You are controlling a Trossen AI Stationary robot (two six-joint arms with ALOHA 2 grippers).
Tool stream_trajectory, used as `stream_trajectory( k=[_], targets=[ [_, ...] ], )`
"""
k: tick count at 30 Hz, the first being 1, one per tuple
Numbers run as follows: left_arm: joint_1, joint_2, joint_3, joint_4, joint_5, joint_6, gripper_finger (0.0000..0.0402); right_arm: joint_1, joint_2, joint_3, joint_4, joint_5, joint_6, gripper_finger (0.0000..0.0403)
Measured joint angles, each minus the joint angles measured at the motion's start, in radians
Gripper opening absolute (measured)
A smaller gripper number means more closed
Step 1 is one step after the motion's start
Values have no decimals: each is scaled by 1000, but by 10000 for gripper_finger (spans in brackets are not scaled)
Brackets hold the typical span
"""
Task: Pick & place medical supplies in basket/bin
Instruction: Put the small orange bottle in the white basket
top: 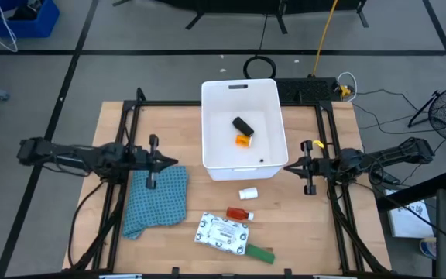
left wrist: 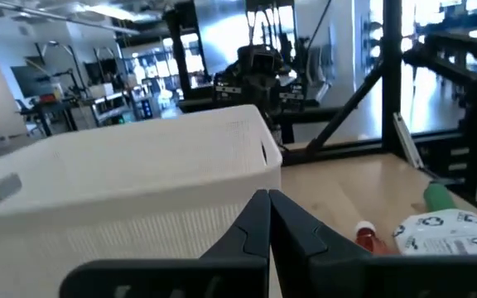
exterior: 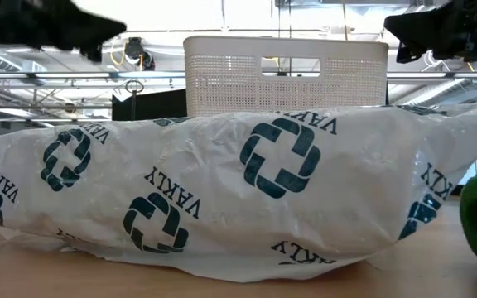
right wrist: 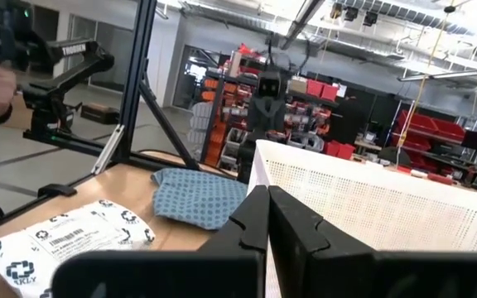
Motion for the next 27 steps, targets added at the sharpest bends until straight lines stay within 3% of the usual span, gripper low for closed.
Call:
stream_trajectory(
  k=[4,9,17,22,27],
  targets=[
    [0,-18,-118,159,-6,-11,1,0,6,0,0,0,-10,0],
    [0,-15,-200,220,-32,-6,1,0,5,0,1,0,-14,0],
    [0,-15,-187,191,-24,17,10,10,18,31,39,2,56,0],
    [0,-15,-187,209,-24,41,18,73,162,244,-91,39,15,0],
    [0,-15,-187,237,-32,80,4,195,481,569,-292,177,-15,0]
  ],
)
